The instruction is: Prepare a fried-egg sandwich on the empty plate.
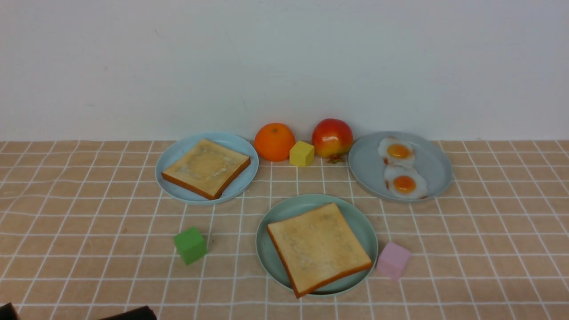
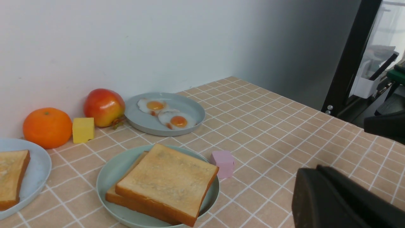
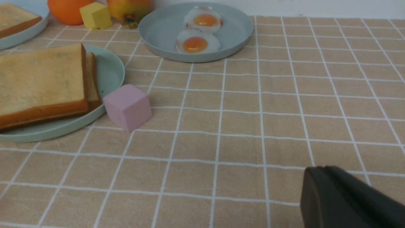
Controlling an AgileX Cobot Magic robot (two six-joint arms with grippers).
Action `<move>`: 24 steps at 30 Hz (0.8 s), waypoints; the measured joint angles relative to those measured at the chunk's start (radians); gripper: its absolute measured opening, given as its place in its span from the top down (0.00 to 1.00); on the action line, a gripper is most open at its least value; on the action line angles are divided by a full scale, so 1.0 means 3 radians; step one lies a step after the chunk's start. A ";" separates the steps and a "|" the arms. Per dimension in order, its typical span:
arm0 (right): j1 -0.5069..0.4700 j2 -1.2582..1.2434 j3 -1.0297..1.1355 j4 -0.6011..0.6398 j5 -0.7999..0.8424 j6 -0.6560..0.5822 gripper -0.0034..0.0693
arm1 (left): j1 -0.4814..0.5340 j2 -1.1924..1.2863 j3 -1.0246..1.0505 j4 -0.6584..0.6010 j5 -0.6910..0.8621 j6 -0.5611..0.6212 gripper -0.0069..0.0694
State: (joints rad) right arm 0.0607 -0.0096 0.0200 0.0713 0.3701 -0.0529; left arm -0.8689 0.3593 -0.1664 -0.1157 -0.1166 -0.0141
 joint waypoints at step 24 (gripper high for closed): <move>0.0000 -0.0003 -0.0007 -0.0018 0.0023 0.0000 0.95 | 0.0000 0.0000 0.0000 0.0000 0.0000 0.0000 0.89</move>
State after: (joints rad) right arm 0.0607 -0.0104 0.0180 0.0660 0.3769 -0.0529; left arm -0.8689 0.3593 -0.1664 -0.1157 -0.1166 -0.0141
